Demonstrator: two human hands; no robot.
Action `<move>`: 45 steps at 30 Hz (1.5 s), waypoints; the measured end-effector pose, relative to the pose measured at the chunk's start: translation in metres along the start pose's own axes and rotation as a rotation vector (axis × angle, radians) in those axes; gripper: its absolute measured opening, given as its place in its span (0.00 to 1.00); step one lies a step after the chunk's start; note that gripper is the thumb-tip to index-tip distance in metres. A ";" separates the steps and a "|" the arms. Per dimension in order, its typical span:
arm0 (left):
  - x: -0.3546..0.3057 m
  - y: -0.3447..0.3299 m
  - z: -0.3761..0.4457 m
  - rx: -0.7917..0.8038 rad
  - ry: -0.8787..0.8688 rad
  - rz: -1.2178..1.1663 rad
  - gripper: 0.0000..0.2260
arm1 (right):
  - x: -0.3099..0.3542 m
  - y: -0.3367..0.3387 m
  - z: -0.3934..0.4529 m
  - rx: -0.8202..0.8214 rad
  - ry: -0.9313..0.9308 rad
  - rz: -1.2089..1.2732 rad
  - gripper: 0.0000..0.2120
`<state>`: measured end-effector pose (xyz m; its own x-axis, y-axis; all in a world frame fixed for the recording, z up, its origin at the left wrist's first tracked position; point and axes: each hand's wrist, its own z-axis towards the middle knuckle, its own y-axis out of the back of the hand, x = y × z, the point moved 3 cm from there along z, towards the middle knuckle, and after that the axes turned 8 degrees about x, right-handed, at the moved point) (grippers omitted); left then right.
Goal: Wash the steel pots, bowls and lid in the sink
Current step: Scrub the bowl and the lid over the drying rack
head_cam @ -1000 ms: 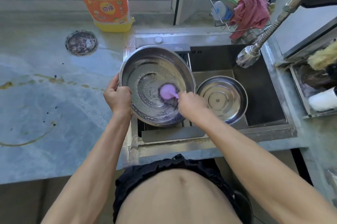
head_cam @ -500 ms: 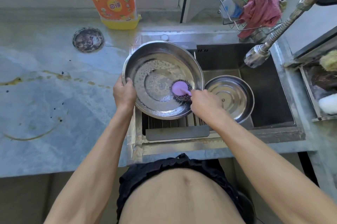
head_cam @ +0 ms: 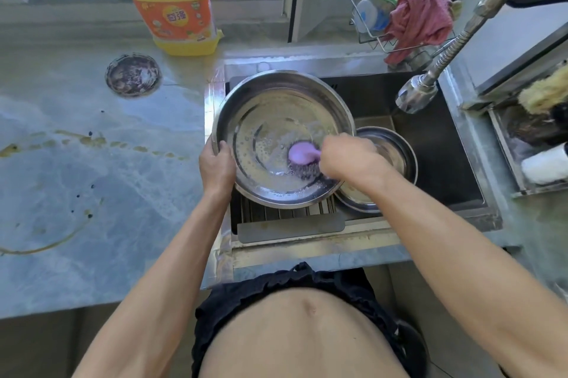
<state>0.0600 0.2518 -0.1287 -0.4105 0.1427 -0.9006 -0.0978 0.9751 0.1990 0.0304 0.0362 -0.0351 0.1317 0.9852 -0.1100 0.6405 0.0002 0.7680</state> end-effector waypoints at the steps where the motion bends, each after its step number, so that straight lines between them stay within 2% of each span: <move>1: 0.002 0.000 0.000 -0.003 -0.002 -0.002 0.13 | 0.001 0.001 0.002 -0.059 -0.012 -0.011 0.15; 3: 0.004 0.000 -0.001 -0.017 0.001 0.000 0.13 | 0.018 -0.011 0.001 -0.072 0.083 0.059 0.14; 5: 0.005 0.000 -0.003 -0.039 -0.005 0.009 0.13 | 0.042 -0.033 -0.006 0.037 0.264 0.199 0.11; 7: 0.006 0.002 -0.004 -0.053 -0.009 0.030 0.14 | 0.049 -0.043 -0.007 0.115 0.333 0.265 0.10; 12: 0.006 0.003 -0.016 -0.026 0.013 0.075 0.14 | 0.024 -0.018 0.024 -0.111 0.139 0.133 0.11; 15: 0.002 0.001 -0.022 -0.010 0.001 0.092 0.15 | 0.053 -0.011 0.026 -0.117 0.348 0.133 0.10; 17: -0.004 0.004 -0.024 -0.027 -0.026 0.080 0.14 | 0.067 -0.004 0.029 -0.164 0.423 0.142 0.10; 19: -0.010 0.011 -0.025 -0.033 -0.065 0.053 0.13 | 0.058 0.011 0.039 -0.271 0.340 0.149 0.12; 21: -0.017 0.018 -0.026 -0.043 -0.087 0.024 0.11 | 0.036 0.023 0.050 -0.340 0.175 0.135 0.14; 23: -0.027 0.025 -0.026 -0.094 -0.121 -0.015 0.13 | 0.019 0.028 0.053 -0.304 0.057 0.108 0.15; 26: -0.046 0.028 -0.022 -0.150 -0.182 -0.037 0.15 | 0.014 0.021 0.039 -0.154 0.030 0.168 0.16; 31: -0.053 0.020 -0.017 -0.217 -0.244 -0.121 0.19 | 0.032 -0.014 0.007 0.150 0.278 0.254 0.06; 34: -0.056 0.012 -0.020 -0.187 -0.302 -0.189 0.19 | 0.038 -0.018 -0.002 0.103 0.317 0.206 0.06; 37: -0.062 0.011 -0.024 -0.121 -0.365 -0.205 0.19 | 0.012 -0.005 0.003 0.015 0.161 0.011 0.12; 39: -0.068 0.010 -0.030 -0.118 -0.429 -0.208 0.19 | 0.002 0.003 0.008 0.044 0.099 0.040 0.14; 43: -0.080 0.002 -0.043 -0.110 -0.645 -0.125 0.19 | 0.039 -0.001 0.008 0.152 0.281 0.188 0.18; 45: -0.083 0.005 -0.044 -0.085 -0.727 -0.090 0.20 | 0.035 0.006 0.012 0.125 0.241 0.137 0.17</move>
<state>0.0539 0.2371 -0.0357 0.3041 0.1678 -0.9377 -0.1845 0.9761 0.1149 0.0476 0.0685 -0.0421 0.0492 0.9868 0.1540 0.7194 -0.1419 0.6799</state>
